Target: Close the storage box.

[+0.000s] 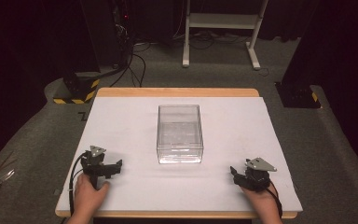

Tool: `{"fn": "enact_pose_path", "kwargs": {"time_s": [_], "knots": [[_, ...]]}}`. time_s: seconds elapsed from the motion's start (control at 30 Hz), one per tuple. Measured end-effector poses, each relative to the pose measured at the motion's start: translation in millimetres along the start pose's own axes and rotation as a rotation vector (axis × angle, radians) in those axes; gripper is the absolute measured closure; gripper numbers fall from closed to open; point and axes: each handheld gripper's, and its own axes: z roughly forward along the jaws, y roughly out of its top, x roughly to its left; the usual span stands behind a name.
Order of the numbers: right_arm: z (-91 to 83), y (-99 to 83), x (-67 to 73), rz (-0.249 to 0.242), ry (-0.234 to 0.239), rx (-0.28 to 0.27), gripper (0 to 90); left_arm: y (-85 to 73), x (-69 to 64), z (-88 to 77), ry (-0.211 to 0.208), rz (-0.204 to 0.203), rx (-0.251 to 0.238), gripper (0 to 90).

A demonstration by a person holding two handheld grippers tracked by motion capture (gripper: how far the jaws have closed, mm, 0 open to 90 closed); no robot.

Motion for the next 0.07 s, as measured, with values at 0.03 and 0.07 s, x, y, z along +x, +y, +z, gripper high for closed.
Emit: {"fn": "enact_pose_path", "kwargs": {"time_s": [0.03, 0.07], "knots": [[-0.3, -0.1, 0.1, 0.002, 0.002, -0.001, 28.9, 0.0, 0.0, 0.0, 0.0, 0.0, 0.0, 0.5], [-0.3, -0.1, 0.1, 0.002, 0.002, -0.001, 28.9, 0.0, 0.0, 0.0, 0.0, 0.0, 0.0, 0.5]]}}
